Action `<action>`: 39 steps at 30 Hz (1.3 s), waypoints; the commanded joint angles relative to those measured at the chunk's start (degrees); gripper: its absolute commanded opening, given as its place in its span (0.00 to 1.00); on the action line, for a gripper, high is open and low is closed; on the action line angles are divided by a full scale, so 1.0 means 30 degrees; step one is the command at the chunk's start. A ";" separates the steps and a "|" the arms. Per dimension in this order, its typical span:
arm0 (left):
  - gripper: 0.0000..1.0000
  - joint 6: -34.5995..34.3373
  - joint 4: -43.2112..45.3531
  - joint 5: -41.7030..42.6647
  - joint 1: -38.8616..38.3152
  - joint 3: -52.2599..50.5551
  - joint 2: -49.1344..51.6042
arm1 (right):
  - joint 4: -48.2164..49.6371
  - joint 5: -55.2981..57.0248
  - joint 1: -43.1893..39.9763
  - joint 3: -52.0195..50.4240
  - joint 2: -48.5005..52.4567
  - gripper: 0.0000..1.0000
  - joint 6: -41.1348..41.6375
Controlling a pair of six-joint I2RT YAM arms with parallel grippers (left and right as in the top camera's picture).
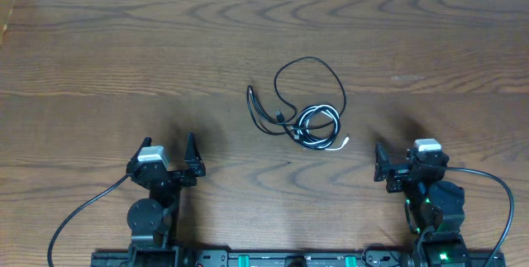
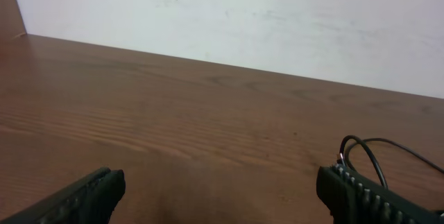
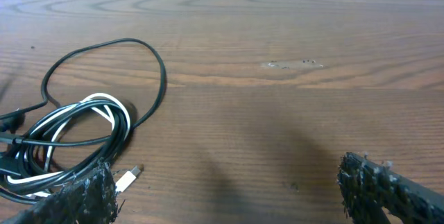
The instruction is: Untangle cables
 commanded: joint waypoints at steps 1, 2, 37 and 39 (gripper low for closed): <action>0.94 0.0321 -0.0940 -0.0809 -0.0058 -0.0168 -0.0102 | -0.0095 0.0219 -0.0058 -0.0015 0.0015 0.99 -0.0284; 0.94 0.0321 -0.0940 -0.0809 -0.0058 -0.0168 -0.0102 | -0.0087 0.0226 -0.0058 -0.0015 0.0015 0.99 -0.0284; 0.94 -0.0350 -0.5078 0.0605 -0.0058 0.6404 0.6003 | -0.0087 0.0226 -0.0058 -0.0015 0.0015 0.99 -0.0284; 0.94 -0.0656 -0.5136 0.0911 -0.0058 0.7067 0.6900 | -0.0095 0.0219 -0.0058 -0.0015 0.0015 0.99 -0.0284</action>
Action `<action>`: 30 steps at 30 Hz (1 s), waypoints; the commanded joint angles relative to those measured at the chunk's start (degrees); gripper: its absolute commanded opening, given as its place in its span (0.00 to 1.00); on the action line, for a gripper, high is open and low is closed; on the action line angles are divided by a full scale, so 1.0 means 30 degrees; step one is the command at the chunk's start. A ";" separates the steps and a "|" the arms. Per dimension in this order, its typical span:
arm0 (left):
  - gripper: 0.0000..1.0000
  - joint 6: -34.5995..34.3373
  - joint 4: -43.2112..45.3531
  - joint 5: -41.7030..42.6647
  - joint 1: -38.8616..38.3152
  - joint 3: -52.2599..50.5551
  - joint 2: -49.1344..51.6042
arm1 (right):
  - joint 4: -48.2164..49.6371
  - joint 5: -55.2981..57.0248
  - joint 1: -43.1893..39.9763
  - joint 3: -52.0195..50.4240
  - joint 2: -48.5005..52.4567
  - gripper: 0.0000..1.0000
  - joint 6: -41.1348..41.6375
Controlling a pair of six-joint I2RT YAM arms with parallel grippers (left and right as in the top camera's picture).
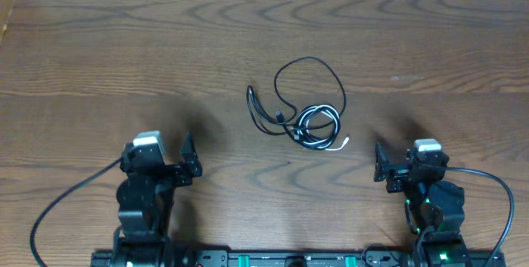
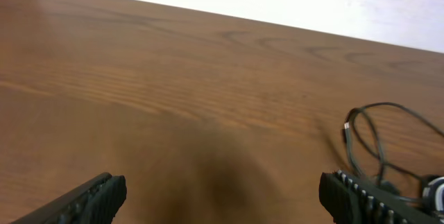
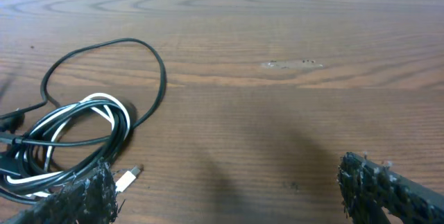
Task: Untangle cables
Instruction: 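Reach the left gripper forward and grasp the tangled cable bundle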
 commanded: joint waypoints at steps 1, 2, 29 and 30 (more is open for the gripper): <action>0.94 -0.0772 -0.0262 0.0896 -0.0058 0.1749 0.1800 | -0.0095 0.0226 -0.0058 -0.0015 0.0007 0.99 -0.0284; 0.94 -0.0940 -0.0488 0.0896 -0.0066 0.2106 0.2208 | -0.0087 0.0226 -0.0058 -0.0015 0.0007 0.99 -0.0284; 0.94 -0.2164 -0.5982 1.2284 -0.0073 0.7563 0.8298 | -0.0095 0.0219 -0.0058 -0.0015 0.0007 0.99 -0.0284; 0.93 -0.3002 -0.5996 1.2386 -0.0080 0.7563 0.8437 | -0.0095 0.0219 -0.0058 -0.0015 0.0007 0.99 -0.0284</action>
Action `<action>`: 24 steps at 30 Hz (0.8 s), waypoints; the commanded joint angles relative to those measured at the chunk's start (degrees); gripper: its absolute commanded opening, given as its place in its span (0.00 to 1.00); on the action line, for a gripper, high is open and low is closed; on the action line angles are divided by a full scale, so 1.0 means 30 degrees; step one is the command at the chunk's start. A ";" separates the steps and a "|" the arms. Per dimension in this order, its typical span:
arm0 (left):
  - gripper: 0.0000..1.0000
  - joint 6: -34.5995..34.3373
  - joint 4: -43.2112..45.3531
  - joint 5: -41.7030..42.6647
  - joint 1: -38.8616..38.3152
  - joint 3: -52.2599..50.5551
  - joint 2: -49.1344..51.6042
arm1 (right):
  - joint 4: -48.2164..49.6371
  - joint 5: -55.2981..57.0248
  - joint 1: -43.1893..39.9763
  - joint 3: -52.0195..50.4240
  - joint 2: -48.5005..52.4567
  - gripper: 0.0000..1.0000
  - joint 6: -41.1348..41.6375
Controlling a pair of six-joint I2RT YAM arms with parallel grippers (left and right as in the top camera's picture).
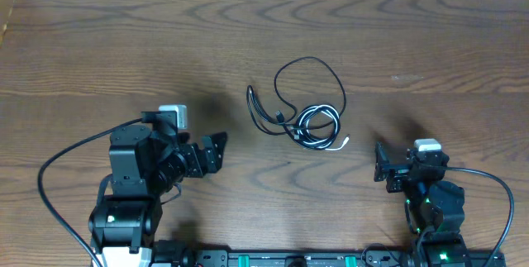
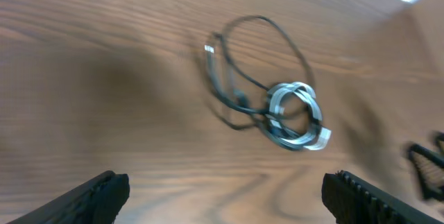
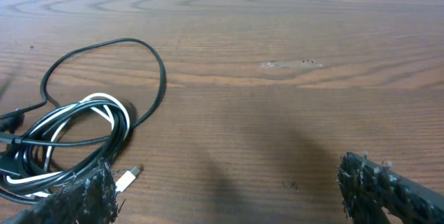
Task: Untangle cables
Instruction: 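Reach the left gripper forward and grasp the tangled cable bundle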
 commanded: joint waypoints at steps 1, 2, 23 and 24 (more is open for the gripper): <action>0.93 -0.2929 -0.0058 0.3067 -0.0080 0.0401 0.0532 | -0.0087 0.0219 -0.0058 -0.0015 0.0007 0.99 -0.0284; 0.93 -0.4160 -0.0102 0.3075 -0.0080 0.0401 0.0714 | -0.0087 0.0219 -0.0058 -0.0015 0.0007 0.99 -0.0284; 0.83 -2.2491 0.0248 -0.7184 -1.0907 0.0386 0.3009 | -0.0087 0.0219 -0.0058 -0.0015 0.0007 0.99 -0.0284; 0.83 -2.3117 0.0568 -0.7643 -1.1460 0.0386 0.3249 | -0.0087 0.0211 -0.0058 -0.0015 0.0007 0.99 -0.0284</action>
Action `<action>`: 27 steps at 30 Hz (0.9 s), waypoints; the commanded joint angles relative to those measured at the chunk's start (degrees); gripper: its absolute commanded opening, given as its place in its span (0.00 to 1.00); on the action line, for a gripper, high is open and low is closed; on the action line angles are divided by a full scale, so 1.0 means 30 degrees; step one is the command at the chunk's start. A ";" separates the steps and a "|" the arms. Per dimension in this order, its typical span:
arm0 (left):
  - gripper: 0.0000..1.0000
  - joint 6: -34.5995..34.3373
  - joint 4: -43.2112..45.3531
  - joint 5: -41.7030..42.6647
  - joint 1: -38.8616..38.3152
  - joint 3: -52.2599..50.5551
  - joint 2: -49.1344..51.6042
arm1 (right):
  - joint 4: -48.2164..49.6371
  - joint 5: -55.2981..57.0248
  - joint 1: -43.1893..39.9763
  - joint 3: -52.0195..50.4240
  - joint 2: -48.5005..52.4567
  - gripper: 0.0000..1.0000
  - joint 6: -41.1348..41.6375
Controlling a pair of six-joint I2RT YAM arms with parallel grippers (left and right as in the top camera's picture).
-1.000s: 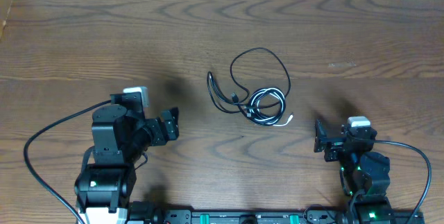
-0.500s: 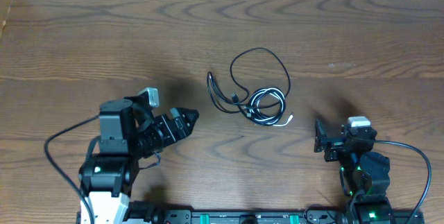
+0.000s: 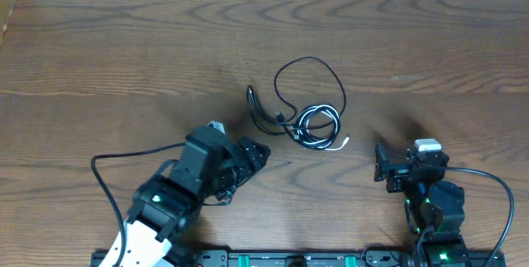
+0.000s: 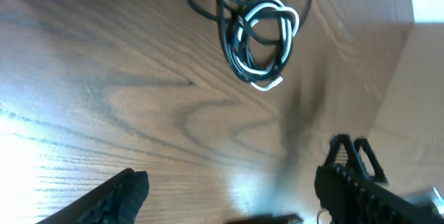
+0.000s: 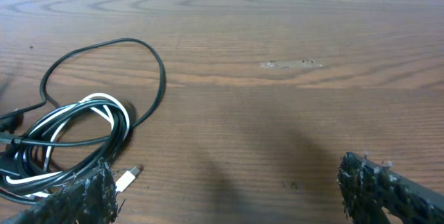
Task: Untangle cables
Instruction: 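Reach the left gripper forward and grasp the tangled cable bundle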
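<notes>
A tangle of black and white cables (image 3: 307,120) lies at the middle of the wooden table, with a black loop (image 3: 310,81) spreading toward the far side and a white plug (image 3: 344,143) at its right. My left gripper (image 3: 253,154) is open and empty, above the table just front-left of the tangle. Its wrist view looks down on the cables (image 4: 253,33) ahead of the open left gripper (image 4: 232,191). My right gripper (image 3: 381,168) rests open near the front right. In its own view, the cables (image 5: 69,141) lie left of the right gripper (image 5: 225,191).
The table's far edge meets a white wall. A brown box corner (image 3: 7,11) shows at the far left. The arms' bases and a black rail (image 3: 289,259) line the front edge, with each arm's black lead (image 3: 107,168) trailing beside it.
My left gripper has moved right, from the front left to just beside the cable tangle, and its camera now looks more steeply down. The right arm and the cables have not moved.
Both grippers first rested open at the front corners, the tangle untouched at the centre. Then the left arm shifted slightly at its spot, then stood further right facing the cables, and now hangs close to them. The right arm stayed put throughout.
</notes>
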 commanded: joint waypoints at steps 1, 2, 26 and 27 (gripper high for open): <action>0.83 -0.4801 0.0954 -0.4255 -0.2062 0.0379 0.0845 | -0.0087 0.0219 -0.0058 -0.0015 0.0007 0.99 -0.0284; 0.83 -0.4947 0.1479 -0.4510 -0.2543 0.0379 0.1202 | -0.0080 0.0219 -0.0058 -0.0015 0.0007 0.99 -0.0284; 0.76 -0.7344 1.4557 -0.4109 -0.5136 0.0386 1.5387 | -0.0080 0.0219 -0.0058 -0.0015 0.0007 0.99 -0.0284; 0.76 -0.7344 1.4710 -0.4371 -0.5136 0.0386 1.5752 | -0.0087 0.0219 -0.0058 -0.0015 0.0007 0.99 -0.0284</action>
